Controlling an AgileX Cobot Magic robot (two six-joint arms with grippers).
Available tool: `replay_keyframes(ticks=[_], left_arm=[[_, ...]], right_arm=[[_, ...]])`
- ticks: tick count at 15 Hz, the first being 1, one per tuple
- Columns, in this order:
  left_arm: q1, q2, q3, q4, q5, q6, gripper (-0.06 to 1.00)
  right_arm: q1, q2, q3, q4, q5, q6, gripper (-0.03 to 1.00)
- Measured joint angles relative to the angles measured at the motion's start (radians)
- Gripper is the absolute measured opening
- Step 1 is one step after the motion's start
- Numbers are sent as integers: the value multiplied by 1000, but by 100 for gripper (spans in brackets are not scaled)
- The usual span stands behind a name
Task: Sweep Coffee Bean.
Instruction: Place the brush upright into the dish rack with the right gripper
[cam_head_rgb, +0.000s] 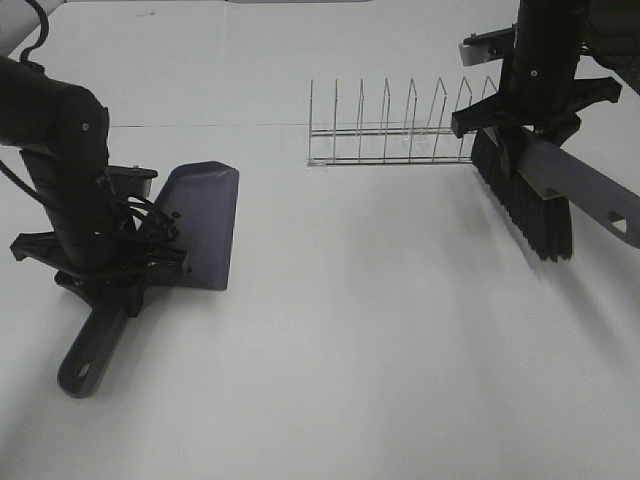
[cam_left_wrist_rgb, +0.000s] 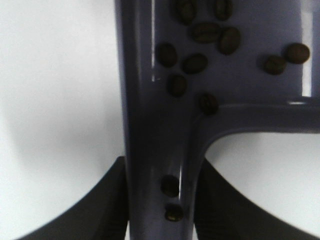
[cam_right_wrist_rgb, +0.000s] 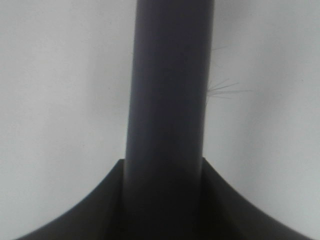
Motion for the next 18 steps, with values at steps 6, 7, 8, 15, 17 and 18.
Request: replay_keyframes(ticks=[6, 7, 8, 15, 17, 18], left_arm=[[0, 0, 0, 0, 0, 0, 32], [0, 0, 0, 0, 0, 0, 32], [0, 0, 0, 0, 0, 0, 32], [0, 0, 0, 0, 0, 1, 32], [0, 0, 0, 0, -1, 1, 32], [0, 0, 0, 0, -1, 1, 32]], right_arm=[[-42, 0, 18, 2, -72, -2, 26], [-42, 0, 18, 5, -105, 0, 26], [-42, 0, 18, 5, -105, 0, 26], [-72, 0, 18, 0, -175, 7, 26], [-102, 0, 18, 9, -175, 4, 26], [-109, 0, 18, 10, -175, 0, 26]])
